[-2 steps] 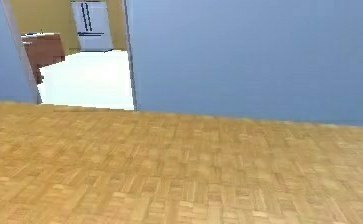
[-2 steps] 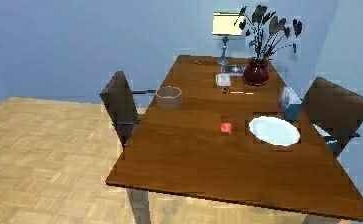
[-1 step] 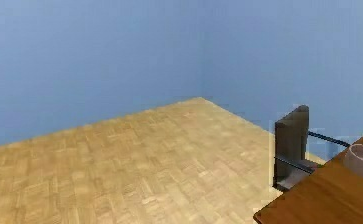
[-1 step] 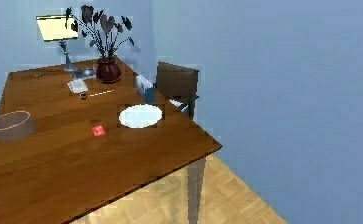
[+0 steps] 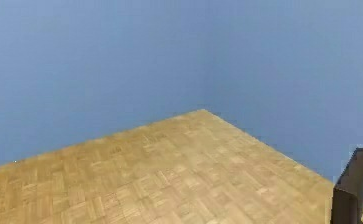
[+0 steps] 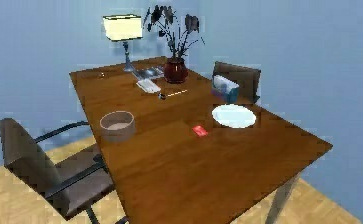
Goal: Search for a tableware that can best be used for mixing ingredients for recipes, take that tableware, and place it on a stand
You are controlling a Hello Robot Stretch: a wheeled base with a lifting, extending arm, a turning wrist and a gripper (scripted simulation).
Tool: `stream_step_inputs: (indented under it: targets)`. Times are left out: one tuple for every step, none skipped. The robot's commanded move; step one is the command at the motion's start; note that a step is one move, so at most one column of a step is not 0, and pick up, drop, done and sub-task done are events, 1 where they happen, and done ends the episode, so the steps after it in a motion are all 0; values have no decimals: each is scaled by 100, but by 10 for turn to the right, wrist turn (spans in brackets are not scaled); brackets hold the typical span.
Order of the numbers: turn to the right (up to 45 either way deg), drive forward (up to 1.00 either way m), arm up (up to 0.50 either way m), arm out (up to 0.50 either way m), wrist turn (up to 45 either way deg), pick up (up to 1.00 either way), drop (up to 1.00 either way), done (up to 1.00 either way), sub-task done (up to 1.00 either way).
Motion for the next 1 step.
stream_step_inputs:
  targets:
    - [330, 0, 0, 0, 0, 0, 0, 0, 0]
